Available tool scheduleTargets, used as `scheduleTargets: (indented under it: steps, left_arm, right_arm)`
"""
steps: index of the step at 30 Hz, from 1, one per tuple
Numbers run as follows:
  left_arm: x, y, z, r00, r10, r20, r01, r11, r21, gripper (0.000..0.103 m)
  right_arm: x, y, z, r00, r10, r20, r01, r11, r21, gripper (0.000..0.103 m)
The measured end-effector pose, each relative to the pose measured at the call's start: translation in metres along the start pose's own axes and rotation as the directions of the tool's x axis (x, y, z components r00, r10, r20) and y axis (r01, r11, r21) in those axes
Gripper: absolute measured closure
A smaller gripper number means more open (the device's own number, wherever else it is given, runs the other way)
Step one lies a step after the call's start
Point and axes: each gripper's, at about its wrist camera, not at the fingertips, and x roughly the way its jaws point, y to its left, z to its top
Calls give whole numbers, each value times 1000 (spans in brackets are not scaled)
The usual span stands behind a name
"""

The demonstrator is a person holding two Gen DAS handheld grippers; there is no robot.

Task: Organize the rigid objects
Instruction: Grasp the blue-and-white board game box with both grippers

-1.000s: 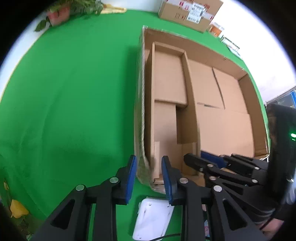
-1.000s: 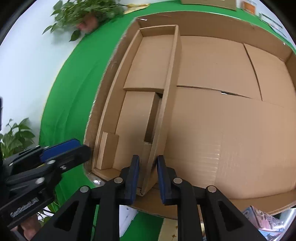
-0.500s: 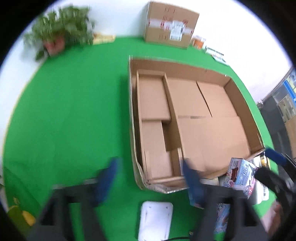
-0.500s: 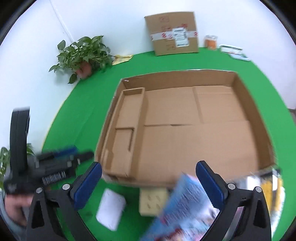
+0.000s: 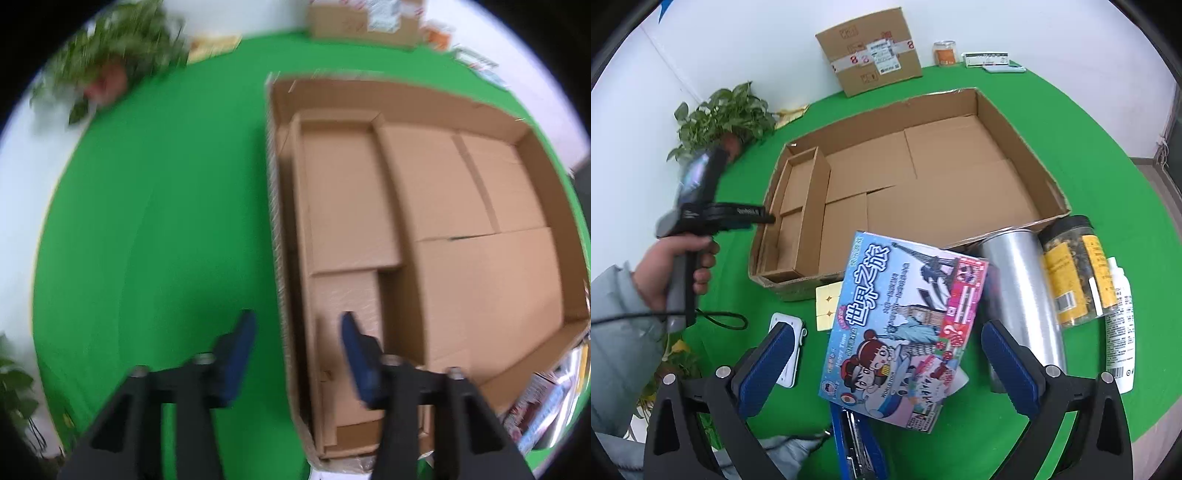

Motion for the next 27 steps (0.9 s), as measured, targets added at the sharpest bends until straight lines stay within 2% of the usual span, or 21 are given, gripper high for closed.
scheduleTargets:
  steps: [2,3,5,10,12,14,15,16,17,19,21,22,23,25,27]
  left_arm:
    - [13,4,-4,998,-36,-48,36,999,-12,86]
    - [15,4,-6,997,-54,-52,53,999,-13,87]
    - [12,2,-10,999,-32,-36,32,1000,0,91]
    - [-1,7,-17,1000,-30,-4,30,999,-42,90]
    - [-17,3,-23,999,-13,49,14,1000,-11,84]
    - [-42,-4,-39,989,-98,107,95,995,35,58]
    - [-55,-7,-49,979,-161,129,156,987,48,50]
    - [-64,-11,-59,963,-230,140,223,973,63,32]
    - [-73,-17,-70,943,-306,135,296,951,86,23]
    - [-78,-44,-94,890,-452,65,438,885,158,23]
    - [-74,-69,-112,862,-506,-3,496,845,200,23]
    - [-67,-82,-120,852,-522,-42,517,827,220,23]
    - [-59,-92,-125,849,-523,-68,524,820,230,23]
    - [-42,-107,-132,850,-513,-123,527,823,213,25]
    - [-28,-117,-133,838,-522,-161,545,815,195,25]
  right_arm:
    - [-5,-9,-2,1000,-1,2,1,1000,13,1]
    - [-5,-13,-2,1000,-2,-1,2,1000,23,1]
    - [-6,-22,-4,1000,7,-11,-6,999,43,1]
    - [-6,-24,-5,999,33,-7,-33,998,45,1]
    - [-5,-25,-5,998,55,-7,-55,997,59,1]
    - [0,-27,-7,997,78,-25,-76,994,72,1]
    - [6,-28,-9,995,93,-42,-90,993,76,1]
    - [12,-29,-11,993,101,-60,-97,993,74,1]
    - [19,-30,-13,991,105,-79,-100,993,68,1]
    - [30,-31,-17,988,112,-106,-106,993,61,1]
    - [42,-32,-21,986,110,-127,-105,993,50,1]
    - [48,-33,-22,985,106,-135,-100,994,48,1]
    - [54,-35,-24,984,93,-150,-87,995,47,1]
    - [67,-39,-29,979,84,-186,-77,996,46,1]
    - [73,-40,-33,974,92,-206,-88,996,29,1]
